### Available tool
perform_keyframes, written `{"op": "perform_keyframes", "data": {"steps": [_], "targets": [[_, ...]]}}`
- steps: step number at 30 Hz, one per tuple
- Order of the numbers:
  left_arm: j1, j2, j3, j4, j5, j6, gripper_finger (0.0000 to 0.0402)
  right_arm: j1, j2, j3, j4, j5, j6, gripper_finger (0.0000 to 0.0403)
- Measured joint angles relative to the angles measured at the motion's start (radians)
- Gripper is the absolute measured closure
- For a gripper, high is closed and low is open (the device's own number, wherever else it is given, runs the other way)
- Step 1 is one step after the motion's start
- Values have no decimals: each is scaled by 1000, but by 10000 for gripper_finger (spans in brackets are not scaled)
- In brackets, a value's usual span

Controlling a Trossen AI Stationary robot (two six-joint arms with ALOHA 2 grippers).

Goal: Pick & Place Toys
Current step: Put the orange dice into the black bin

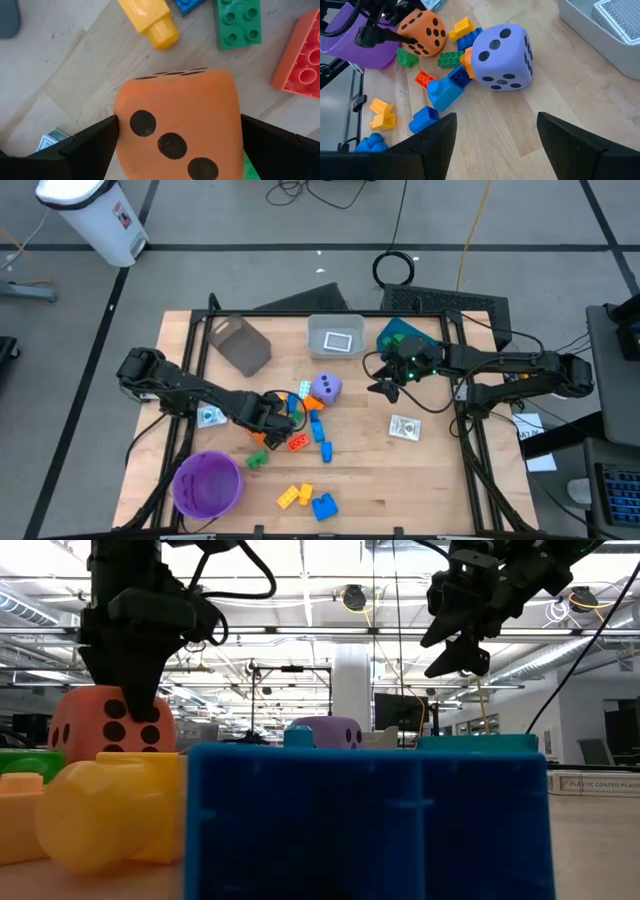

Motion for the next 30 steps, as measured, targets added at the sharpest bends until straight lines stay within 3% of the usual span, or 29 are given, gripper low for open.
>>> {"op": "perform_keyframes", "data": {"steps": [12,21,30], "targets": [[10,-5,-54,63,9,27,27,0,0,0,0,0,3,135],[17,-5,-55,64,26,45,19,0,0,0,3,0,3,136],[16,-8,-46,30,35,22,91,0,0,0,4,-1,3,136]]}}
